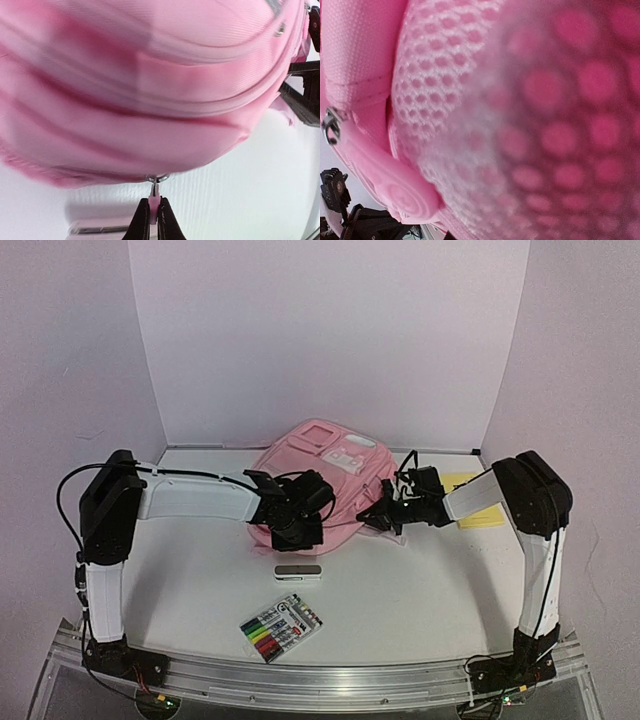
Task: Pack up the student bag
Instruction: Zip the student bag at the center of the board.
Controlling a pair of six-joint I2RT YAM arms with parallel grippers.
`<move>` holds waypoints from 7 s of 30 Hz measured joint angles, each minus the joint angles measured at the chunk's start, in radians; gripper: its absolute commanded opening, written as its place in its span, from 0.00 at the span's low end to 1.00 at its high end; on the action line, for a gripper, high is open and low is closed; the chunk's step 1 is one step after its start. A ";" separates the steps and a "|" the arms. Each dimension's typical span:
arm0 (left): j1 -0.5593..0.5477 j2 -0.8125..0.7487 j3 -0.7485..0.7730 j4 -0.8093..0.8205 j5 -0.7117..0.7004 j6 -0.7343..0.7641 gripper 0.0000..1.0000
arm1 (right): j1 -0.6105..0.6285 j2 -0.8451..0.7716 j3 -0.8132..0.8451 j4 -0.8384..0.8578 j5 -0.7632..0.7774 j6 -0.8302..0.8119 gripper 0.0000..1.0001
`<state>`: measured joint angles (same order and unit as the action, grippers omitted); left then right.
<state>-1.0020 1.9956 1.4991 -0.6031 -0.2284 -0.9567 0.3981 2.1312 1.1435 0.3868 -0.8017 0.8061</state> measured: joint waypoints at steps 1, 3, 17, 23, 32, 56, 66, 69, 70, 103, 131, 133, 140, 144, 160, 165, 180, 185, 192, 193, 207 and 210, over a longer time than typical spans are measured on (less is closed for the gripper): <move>0.000 -0.021 -0.017 -0.008 -0.001 -0.005 0.00 | -0.007 -0.001 0.000 -0.011 0.000 -0.008 0.00; 0.000 -0.057 -0.047 -0.033 -0.003 -0.012 0.00 | -0.023 -0.003 0.004 -0.042 0.000 -0.036 0.00; 0.001 -0.108 -0.076 0.027 0.083 0.110 0.00 | -0.106 0.025 0.255 -0.371 0.024 -0.247 0.73; 0.002 0.000 0.047 0.071 0.183 0.178 0.00 | -0.160 -0.098 0.183 -0.426 0.016 -0.281 0.86; 0.000 0.086 0.130 0.136 0.289 0.237 0.00 | -0.088 -0.320 0.032 -0.461 -0.081 -0.250 0.77; -0.001 0.109 0.113 0.186 0.367 0.290 0.00 | 0.001 -0.200 -0.008 -0.492 -0.029 -0.141 0.00; 0.000 0.080 0.076 0.192 0.382 0.307 0.00 | -0.050 -0.239 -0.012 -0.527 -0.030 -0.173 0.71; 0.000 0.086 0.102 0.179 0.387 0.312 0.00 | -0.026 -0.252 -0.011 -0.517 -0.034 -0.160 0.70; 0.000 0.089 0.110 0.177 0.388 0.315 0.00 | -0.012 -0.253 -0.010 -0.506 -0.034 -0.154 0.70; 0.064 -0.049 -0.078 0.175 0.355 0.368 0.00 | -0.126 -0.240 0.063 -0.750 0.053 -0.410 0.01; 0.075 -0.026 -0.059 0.266 0.501 0.284 0.00 | 0.117 -0.531 -0.111 -0.627 0.164 -1.478 0.65; 0.075 -0.026 -0.059 0.270 0.506 0.275 0.00 | 0.137 -0.501 -0.116 -0.597 0.191 -1.516 0.63; 0.075 -0.026 -0.070 0.290 0.515 0.265 0.00 | 0.198 -0.431 -0.117 -0.489 0.276 -1.570 0.32; 0.076 -0.027 -0.089 0.311 0.516 0.250 0.00 | 0.219 -0.402 -0.116 -0.460 0.330 -1.590 0.00; 0.176 -0.082 -0.172 0.332 0.469 0.269 0.00 | 0.228 -0.562 -0.172 -0.514 0.424 -1.613 0.00; 0.239 -0.087 -0.182 0.293 0.439 0.299 0.00 | 0.228 -0.609 -0.206 -0.552 0.425 -1.620 0.00; 0.350 -0.087 -0.198 0.291 0.447 0.357 0.00 | 0.229 -0.623 -0.224 -0.569 0.389 -1.626 0.00; 0.377 -0.076 -0.194 0.298 0.465 0.359 0.00 | 0.229 -0.623 -0.223 -0.579 0.375 -1.619 0.00; 0.425 -0.011 -0.153 0.314 0.519 0.397 0.00 | 0.229 -0.632 -0.223 -0.594 0.373 -1.617 0.00; 0.427 -0.001 -0.145 0.312 0.528 0.405 0.01 | 0.229 -0.634 -0.222 -0.595 0.373 -1.612 0.00; 0.536 -0.013 0.009 0.262 0.486 0.399 0.71 | 0.347 -0.363 0.050 -0.658 0.327 -1.247 0.49; 0.528 -0.088 -0.039 0.239 0.477 0.370 0.82 | 0.370 -0.327 0.151 -0.644 0.307 -1.160 0.78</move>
<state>-0.4740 1.9075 1.4602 -0.3636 0.2490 -0.5866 0.7685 1.8037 1.2948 -0.2575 -0.4949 -0.3540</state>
